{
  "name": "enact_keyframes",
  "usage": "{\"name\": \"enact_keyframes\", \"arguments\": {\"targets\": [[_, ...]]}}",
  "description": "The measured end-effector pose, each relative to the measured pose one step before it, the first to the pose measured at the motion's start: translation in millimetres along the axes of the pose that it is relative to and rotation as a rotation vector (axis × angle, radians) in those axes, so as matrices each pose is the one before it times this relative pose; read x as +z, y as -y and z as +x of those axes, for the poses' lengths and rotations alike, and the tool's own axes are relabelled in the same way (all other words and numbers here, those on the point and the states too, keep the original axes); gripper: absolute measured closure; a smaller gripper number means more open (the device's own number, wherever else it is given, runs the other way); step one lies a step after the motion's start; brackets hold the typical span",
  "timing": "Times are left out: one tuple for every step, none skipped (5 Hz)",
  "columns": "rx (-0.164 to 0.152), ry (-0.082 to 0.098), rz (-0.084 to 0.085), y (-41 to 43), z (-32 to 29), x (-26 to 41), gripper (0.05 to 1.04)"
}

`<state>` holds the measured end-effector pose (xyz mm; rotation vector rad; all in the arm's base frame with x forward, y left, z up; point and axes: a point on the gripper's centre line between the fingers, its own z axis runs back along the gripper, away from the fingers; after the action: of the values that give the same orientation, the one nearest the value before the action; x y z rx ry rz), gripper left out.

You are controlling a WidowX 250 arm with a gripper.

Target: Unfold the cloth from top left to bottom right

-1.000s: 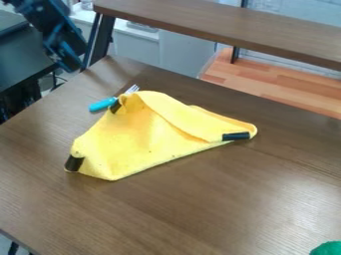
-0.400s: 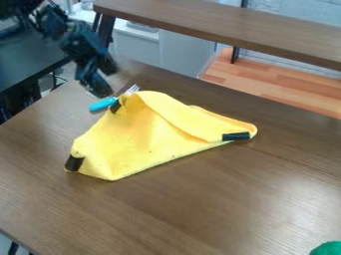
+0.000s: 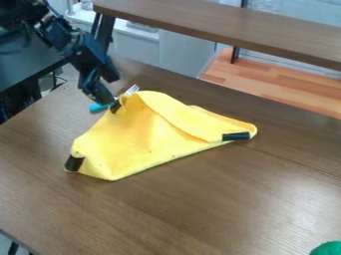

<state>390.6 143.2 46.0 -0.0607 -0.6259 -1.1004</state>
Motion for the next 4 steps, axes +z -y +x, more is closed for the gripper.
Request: {"name": "enact_keyframes", "arguments": {"targets": [[-0.0058, -0.0106, -0.0198, 2.19, -4.44, -9.85, 0.083], [-0.0085, -0.0056, -0.0001, -1.50, -3.89, -7.10, 0.083], [-0.0199, 0.0051, -0.0005, -0.11, 6.29, -4.60, 0.119], [-0.0080, 0.0072, 0.0153, -1.66, 2.97, -5.07, 0.394]]}}
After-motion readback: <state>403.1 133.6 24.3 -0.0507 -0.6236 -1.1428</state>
